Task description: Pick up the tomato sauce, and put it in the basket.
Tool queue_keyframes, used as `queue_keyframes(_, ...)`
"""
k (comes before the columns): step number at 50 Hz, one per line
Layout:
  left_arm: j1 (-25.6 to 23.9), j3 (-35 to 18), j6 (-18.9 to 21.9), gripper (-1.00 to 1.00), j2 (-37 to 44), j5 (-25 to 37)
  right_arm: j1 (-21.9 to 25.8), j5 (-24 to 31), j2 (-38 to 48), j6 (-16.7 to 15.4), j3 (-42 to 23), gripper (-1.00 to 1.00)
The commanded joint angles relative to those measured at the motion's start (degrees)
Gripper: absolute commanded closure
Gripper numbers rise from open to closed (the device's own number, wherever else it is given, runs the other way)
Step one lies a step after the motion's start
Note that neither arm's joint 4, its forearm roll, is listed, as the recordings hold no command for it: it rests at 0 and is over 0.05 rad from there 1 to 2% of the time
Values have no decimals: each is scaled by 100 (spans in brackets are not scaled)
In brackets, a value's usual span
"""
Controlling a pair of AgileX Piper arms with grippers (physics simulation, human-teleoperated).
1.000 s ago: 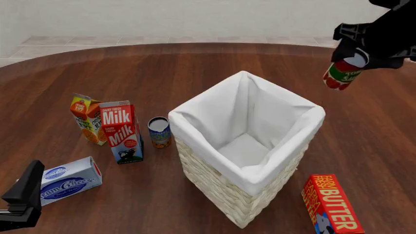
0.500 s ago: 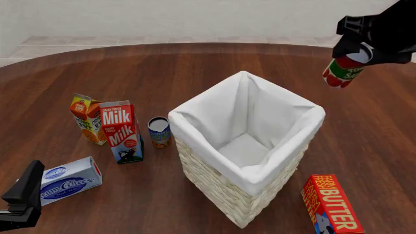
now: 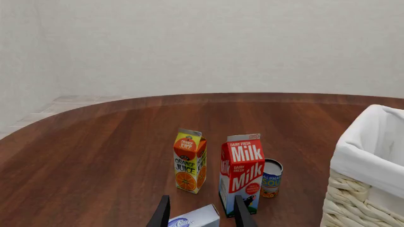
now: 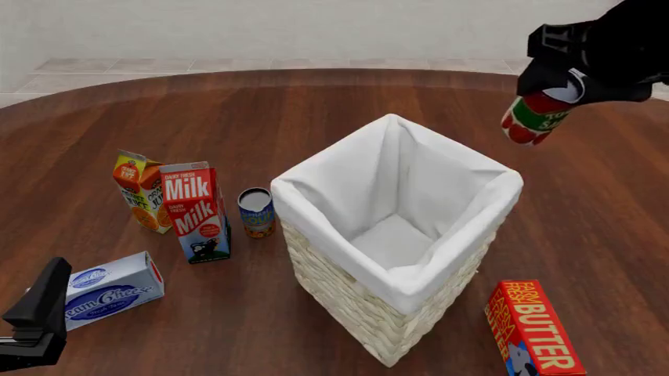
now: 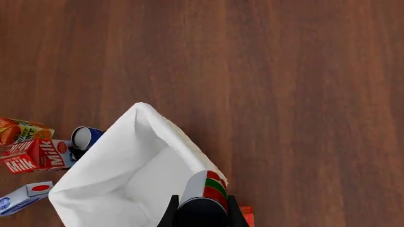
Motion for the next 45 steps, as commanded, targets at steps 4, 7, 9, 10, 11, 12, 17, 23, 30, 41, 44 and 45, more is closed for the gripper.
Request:
queue_keyframes(4,-4,4,16,-100,-7,-12,551,70,-12,86,-62,100)
queue_keyframes(7,-5,4,16,-100,-7,-13,615,85,9,72,-86,100)
queue_keyframes(9,-5,4,17,-100,-7,-13,681,86,37,50,-118,100)
queue_keyframes(10,-4,4,16,-100,-7,-12,695,87,50,39,-107,100)
queue_keyframes(11,-5,4,17,-100,-7,-14,715,90,71,12,-116,100)
queue_keyframes(12,-4,4,18,-100,-7,-13,784,75,108,34,-155,100)
queue_keyframes(17,-4,4,17,-100,-7,-14,949,41,194,42,-188,100)
queue_keyframes(23,-3,4,17,-100,-7,-13,1210,-78,272,122,-149,100)
queue_keyframes(30,-4,4,19,-100,-7,-13,1340,-87,382,106,-263,100)
queue_keyframes(41,-4,4,17,-100,-7,-13,1623,-259,496,109,-105,100)
queue_keyframes(44,-4,4,17,-100,-7,-13,1659,-264,508,89,-99,100)
queue_keyframes(45,-3,4,15,-100,-7,-14,1676,-280,513,77,-68,100)
